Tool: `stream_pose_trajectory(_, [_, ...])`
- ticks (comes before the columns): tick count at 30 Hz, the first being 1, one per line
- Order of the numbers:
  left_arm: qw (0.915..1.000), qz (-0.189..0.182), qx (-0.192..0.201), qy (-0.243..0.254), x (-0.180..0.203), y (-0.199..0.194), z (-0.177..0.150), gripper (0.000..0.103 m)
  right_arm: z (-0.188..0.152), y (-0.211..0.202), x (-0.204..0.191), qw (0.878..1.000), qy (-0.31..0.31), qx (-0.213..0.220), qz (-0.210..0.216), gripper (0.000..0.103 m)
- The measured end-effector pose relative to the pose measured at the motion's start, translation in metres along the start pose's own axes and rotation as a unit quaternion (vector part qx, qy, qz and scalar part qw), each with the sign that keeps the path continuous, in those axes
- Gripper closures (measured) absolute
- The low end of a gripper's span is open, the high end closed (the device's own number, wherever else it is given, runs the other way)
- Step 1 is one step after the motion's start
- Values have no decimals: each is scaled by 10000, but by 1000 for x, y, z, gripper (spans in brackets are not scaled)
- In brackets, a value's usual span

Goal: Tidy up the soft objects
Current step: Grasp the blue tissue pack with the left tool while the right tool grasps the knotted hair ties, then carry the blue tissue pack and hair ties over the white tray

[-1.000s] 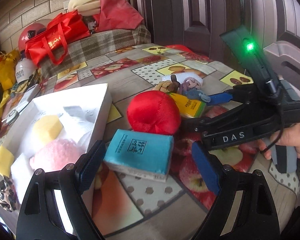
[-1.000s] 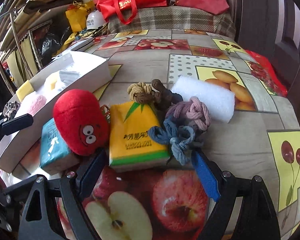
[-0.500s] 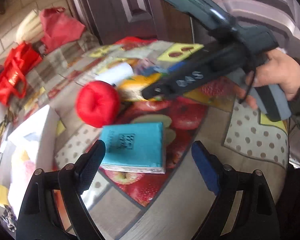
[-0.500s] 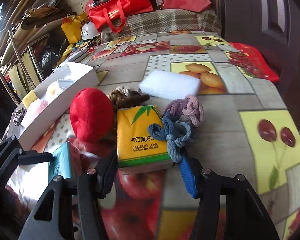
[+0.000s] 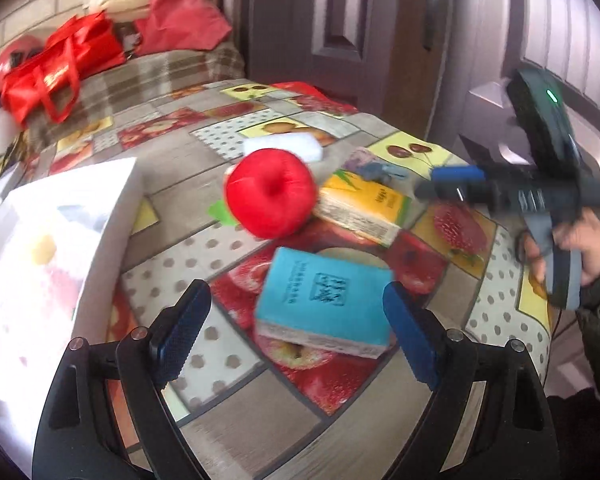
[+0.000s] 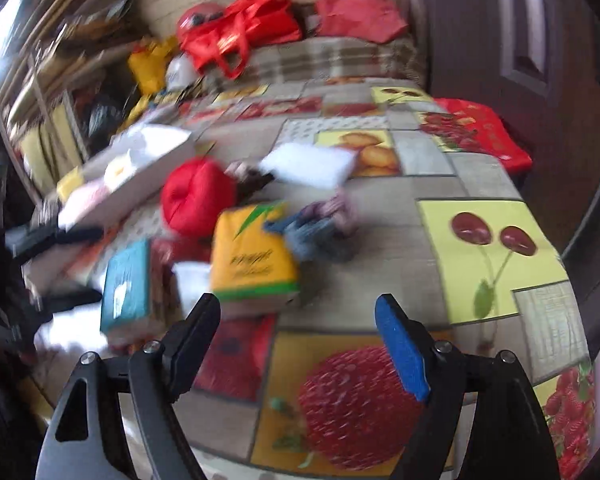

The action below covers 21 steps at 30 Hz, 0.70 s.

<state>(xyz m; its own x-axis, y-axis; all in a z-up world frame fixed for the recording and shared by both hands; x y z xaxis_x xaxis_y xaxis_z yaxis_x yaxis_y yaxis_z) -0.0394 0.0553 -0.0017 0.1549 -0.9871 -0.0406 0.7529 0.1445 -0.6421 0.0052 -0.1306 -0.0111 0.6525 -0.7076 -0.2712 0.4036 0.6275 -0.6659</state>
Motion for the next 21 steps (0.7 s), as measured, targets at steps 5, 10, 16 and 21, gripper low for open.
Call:
stream_pose_trajectory(5, [9982,233,-392,381,12,23,-1,18,22,26,42,9934,1104,22,304,23])
stream_pose_trajectory(10, [9970,164,-664,360,14,37,-4,24,38,58,26,9968,763,-133,192,33])
stream_pose_trajectory(16, [9973,-92,-713,138,9,37,-4,30,39,65,16,9987,464,-149,117,81])
stream_pose_trajectory(21, [9999,-55,-90,-17,3,15,2,30,36,18,23,9912,808,1045,62,82])
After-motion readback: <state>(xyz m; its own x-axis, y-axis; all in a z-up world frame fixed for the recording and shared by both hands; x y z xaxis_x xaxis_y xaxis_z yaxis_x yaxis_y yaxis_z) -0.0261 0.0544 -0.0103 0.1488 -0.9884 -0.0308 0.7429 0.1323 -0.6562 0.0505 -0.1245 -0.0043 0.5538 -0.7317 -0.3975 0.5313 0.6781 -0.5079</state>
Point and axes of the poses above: each gripper's, at about its wrist camera, not at the fingertips, and y roughly the way its jaws point, x to its right, z to its top, the point moved 5 cm from there along y, roughly the way its jaws point, and after that the axes turned 7 degrees about z, right-handed, at the moved point
